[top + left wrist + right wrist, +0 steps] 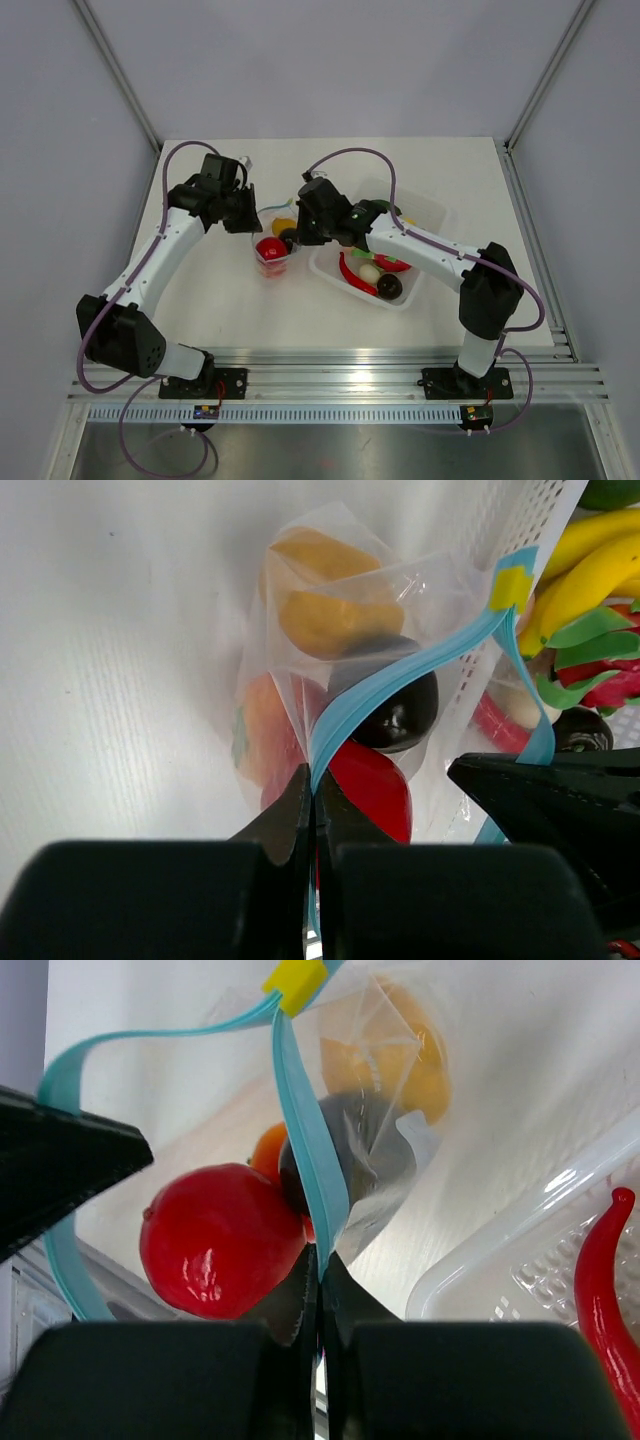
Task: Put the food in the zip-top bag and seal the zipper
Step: Adjust the zipper food storage bag at the center of the board.
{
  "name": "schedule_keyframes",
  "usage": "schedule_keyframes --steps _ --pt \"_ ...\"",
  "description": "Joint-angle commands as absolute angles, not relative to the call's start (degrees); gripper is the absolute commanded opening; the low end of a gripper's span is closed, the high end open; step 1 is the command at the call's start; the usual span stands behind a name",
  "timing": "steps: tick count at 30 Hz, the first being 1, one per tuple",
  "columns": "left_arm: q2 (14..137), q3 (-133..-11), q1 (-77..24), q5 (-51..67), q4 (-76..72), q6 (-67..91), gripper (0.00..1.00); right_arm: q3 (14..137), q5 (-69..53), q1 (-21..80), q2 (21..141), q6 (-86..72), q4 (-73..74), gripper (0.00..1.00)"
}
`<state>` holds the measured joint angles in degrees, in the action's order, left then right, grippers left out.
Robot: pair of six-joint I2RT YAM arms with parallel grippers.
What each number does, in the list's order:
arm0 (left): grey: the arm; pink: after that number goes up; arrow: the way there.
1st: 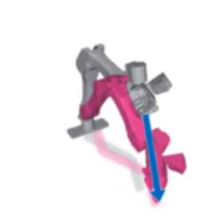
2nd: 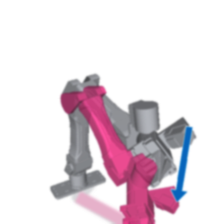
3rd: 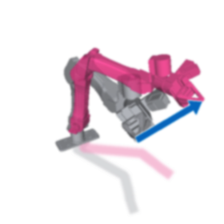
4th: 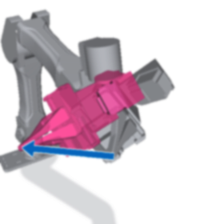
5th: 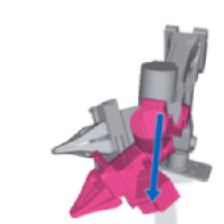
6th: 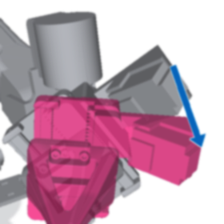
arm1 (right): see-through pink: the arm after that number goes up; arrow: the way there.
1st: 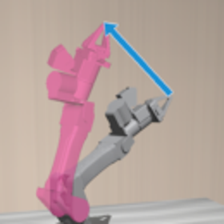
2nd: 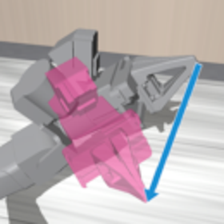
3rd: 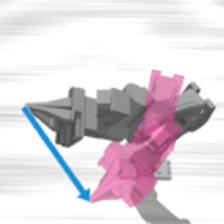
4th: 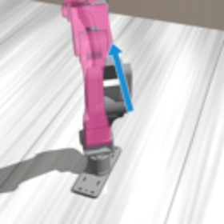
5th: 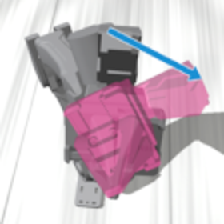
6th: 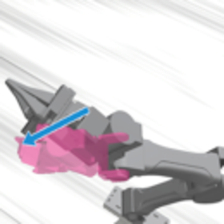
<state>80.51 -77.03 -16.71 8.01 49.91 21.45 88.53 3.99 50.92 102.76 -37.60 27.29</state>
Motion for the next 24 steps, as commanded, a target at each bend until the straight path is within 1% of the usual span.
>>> schedule_keyframes --steps 1,3,4,6,7,9,11,12,13,15,18,19,20,24 --pt "80.15 -74.36 -16.7 13.88 45.36 22.23 0.0 87.8 6.42 51.42 100.98 -39.29 26.63 0.09" --pt "80.24 -72.35 -16.79 16.68 43.52 22.32 0.0 88.06 6.33 51.42 101.07 -39.29 26.63 0.15" --pt "80.33 -71.81 -16.79 17.31 43.16 22.41 0.0 88.15 6.33 51.5 101.25 -39.29 26.98 0.16" --pt "80.42 -71.19 -16.79 17.84 42.54 22.5 0.0 88.94 6.5 51.42 101.69 -38.85 27.51 0.22" --pt "80.51 -70.84 -16.79 18.02 42.45 22.33 0.0 89.38 6.59 51.42 102.39 -38.67 28.81 0.27" --pt "80.68 -70.58 -16.79 18.54 42.1 22.59 0.0 91.13 6.68 51.5 103.53 -38.15 30.4 0.42" --pt "81.29 -70.58 -16.79 18.9 42.1 22.76 0.0 92.1 6.24 51.42 105.02 -38.06 32.08 0.46" --pt "81.47 -70.58 -16.79 19.24 41.84 22.85 0.0 92.63 6.07 51.42 105.29 -38.14 32.25 0.51" --pt "81.47 -70.66 -16.79 19.34 41.84 22.85 0.0 92.72 5.89 51.42 105.64 -38.23 32.52 0.51" --pt "81.74 -70.75 -16.79 19.34 41.84 22.85 0.0 92.38 6.06 51.42 105.47 -38.41 32.69 0.48" --pt "81.74 -71.01 -16.79 18.9 42.1 22.59 0.0 90.8 7.46 51.42 104.33 -39.02 32.17 0.21" --pt "81.83 -71.1 -16.79 18.64 42.19 22.59 0.0 90.44 7.73 51.5 103.28 -39.28 31.38 0.04" --pt "81.91 -71.28 -16.79 18.28 42.45 22.33 0.0 90.18 8.0 51.5 102.84 -39.37 31.29 0.0" --pt "81.83 -79.68 -16.87 14.69 48.67 21.27 0.0 94.55 6.25 51.5 101.69 -37.8 32.34 0.0"
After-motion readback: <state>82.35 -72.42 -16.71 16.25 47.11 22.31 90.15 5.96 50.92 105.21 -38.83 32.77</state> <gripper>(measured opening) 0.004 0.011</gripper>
